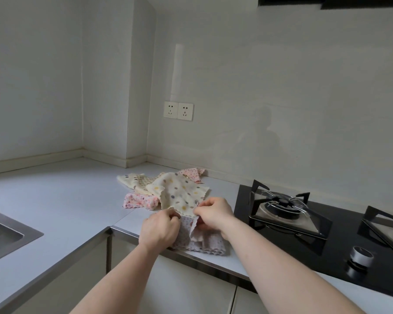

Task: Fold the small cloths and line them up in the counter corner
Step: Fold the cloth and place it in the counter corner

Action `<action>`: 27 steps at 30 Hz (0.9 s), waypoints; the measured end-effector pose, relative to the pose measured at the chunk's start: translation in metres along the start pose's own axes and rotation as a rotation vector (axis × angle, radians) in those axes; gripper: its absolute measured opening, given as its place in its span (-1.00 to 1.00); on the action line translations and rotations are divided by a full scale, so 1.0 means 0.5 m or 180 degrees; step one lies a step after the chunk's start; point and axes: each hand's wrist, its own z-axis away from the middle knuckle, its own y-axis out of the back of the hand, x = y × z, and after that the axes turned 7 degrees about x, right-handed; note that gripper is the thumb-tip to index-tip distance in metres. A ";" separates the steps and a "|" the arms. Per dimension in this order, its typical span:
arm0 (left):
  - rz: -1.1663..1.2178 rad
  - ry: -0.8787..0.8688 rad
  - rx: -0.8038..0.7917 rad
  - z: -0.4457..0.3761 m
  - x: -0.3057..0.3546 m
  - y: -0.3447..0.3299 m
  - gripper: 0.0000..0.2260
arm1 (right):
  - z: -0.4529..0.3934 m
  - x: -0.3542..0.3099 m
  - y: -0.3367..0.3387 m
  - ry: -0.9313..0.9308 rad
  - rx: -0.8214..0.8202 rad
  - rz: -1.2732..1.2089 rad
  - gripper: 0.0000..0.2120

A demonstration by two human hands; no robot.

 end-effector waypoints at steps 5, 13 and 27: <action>0.0176 0.0140 -0.0050 -0.009 -0.003 0.005 -0.62 | 0.016 0.020 -0.015 -0.0038 -0.0221 -0.0068 -0.89; -0.0276 0.0058 0.0022 -0.014 -0.001 -0.017 -0.59 | -0.016 0.101 0.043 0.0578 0.0836 0.0687 -0.90; -0.0247 -0.0017 -0.0103 -0.009 0.012 0.000 -0.66 | -0.055 0.085 0.042 0.0122 -0.0335 0.1613 -0.67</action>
